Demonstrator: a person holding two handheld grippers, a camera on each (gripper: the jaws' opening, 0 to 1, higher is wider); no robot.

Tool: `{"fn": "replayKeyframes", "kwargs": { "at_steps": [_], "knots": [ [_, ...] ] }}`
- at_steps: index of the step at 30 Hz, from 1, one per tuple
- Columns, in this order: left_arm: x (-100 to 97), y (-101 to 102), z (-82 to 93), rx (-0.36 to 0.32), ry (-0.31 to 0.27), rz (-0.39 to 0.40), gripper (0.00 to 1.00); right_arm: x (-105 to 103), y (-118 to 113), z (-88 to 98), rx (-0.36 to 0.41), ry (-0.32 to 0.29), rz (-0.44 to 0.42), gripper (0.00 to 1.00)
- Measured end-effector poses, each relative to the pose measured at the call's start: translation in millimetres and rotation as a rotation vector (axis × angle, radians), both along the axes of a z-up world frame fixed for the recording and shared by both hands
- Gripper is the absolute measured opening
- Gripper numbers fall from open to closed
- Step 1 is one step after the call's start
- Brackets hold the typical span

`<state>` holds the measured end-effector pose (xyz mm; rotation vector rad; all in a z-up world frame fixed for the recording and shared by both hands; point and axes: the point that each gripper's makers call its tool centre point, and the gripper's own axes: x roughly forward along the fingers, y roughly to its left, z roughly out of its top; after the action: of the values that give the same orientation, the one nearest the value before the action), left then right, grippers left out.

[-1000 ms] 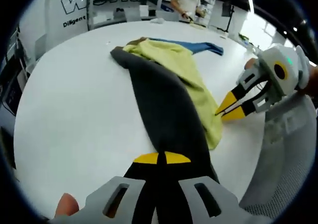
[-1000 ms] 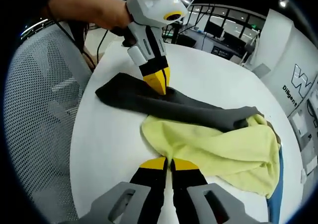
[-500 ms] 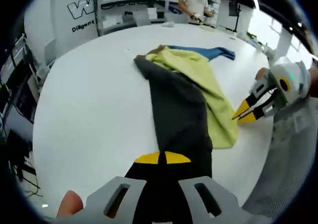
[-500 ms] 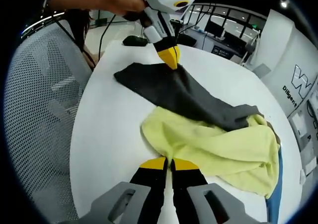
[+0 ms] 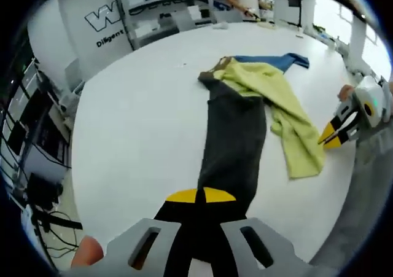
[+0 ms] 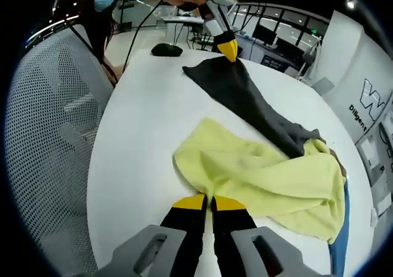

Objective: Fold the garment on the visible template until the final outline fits inside the template.

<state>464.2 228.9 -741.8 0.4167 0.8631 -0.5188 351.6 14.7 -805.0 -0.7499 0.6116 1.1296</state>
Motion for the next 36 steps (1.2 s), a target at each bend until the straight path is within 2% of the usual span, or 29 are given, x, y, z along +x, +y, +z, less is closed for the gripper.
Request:
{"fn": "replayKeyframes", "kwargs": {
  "at_steps": [21,26,36],
  "knots": [
    [16.7,44,-13.0,0.070,0.021,0.081,0.00,-1,-3,-0.6,-0.011,0.005,-0.009,0.00],
    [28.4,57,-13.1,0.107,0.023,0.091,0.00,-2,-4,-0.6,-0.011,0.011,-0.014,0.00],
    [48.3,76,-18.0,0.131,0.036,0.122,0.00,-2,-6,-0.1,-0.002,0.021,-0.030,0.00]
  ]
}}
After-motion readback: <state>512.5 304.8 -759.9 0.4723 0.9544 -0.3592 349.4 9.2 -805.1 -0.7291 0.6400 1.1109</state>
